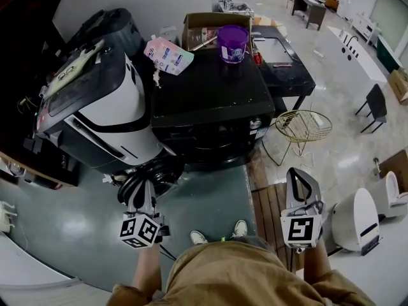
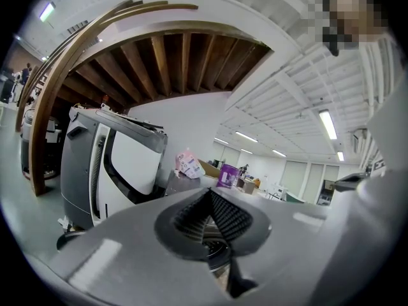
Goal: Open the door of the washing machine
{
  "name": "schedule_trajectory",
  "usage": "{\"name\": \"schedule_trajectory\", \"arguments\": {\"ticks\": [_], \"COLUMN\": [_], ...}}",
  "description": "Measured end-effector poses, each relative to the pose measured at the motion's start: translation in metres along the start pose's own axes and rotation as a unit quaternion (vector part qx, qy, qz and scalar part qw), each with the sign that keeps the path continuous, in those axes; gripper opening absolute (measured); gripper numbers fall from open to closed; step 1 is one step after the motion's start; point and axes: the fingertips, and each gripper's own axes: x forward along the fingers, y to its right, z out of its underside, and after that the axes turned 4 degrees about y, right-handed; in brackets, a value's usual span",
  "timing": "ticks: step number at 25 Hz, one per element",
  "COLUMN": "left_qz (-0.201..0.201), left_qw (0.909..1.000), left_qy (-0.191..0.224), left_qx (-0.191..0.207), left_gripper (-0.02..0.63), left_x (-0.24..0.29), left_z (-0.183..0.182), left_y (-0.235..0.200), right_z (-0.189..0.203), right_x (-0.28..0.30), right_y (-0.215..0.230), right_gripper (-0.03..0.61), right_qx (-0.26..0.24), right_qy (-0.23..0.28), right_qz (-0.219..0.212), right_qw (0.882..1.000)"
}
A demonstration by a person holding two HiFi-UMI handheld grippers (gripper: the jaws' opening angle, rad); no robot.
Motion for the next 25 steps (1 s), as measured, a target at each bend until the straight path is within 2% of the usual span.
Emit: {"name": "schedule_trajectory", "arguments": {"ticks": [25], "left_qz": [-0.023], "left_qw": [0.9997], "left_qy": [0.008], "left_qx": [-0.002], "left_gripper": [0.060], "left_x": [-0.022], "left_z": [-0.001], "left_y": [-0.009], "right_z": [-0.013], "right_x": [-0.005], "right_y": [-0.008], "right_gripper": [0.005], "right_qx": [0.000], "right_qy": [0.024], "right_qz": [-0.011], "right_qw": [1.000]}}
